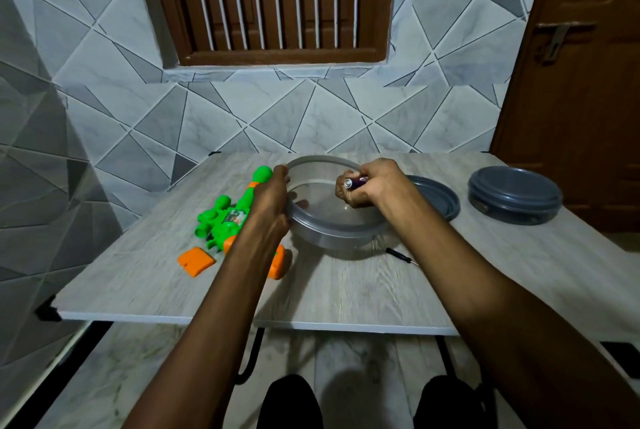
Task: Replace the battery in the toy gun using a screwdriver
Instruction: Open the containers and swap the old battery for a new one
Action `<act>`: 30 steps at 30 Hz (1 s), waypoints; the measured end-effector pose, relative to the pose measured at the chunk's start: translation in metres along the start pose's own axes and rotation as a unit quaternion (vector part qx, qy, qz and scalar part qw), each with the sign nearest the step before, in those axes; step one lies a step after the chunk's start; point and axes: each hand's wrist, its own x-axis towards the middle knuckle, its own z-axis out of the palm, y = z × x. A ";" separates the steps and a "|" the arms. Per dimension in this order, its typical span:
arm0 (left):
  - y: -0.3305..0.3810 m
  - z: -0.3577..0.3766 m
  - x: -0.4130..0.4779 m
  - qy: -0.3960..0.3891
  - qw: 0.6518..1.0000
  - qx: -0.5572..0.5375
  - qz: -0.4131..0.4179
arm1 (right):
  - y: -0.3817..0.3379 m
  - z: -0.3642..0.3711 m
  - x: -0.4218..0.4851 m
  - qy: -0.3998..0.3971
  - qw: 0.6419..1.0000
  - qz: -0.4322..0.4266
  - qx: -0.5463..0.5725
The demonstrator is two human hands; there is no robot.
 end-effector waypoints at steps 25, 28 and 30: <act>-0.004 -0.003 0.006 0.011 1.000 0.007 0.003 | 0.000 -0.004 -0.040 -0.009 0.986 0.054 0.159; -0.004 -0.003 0.005 0.011 1.000 0.010 0.004 | 0.003 -0.002 -0.034 -0.010 0.987 0.058 0.152; -0.005 -0.004 0.005 0.008 1.000 0.010 0.005 | 0.003 0.000 -0.025 -0.016 0.990 0.060 0.126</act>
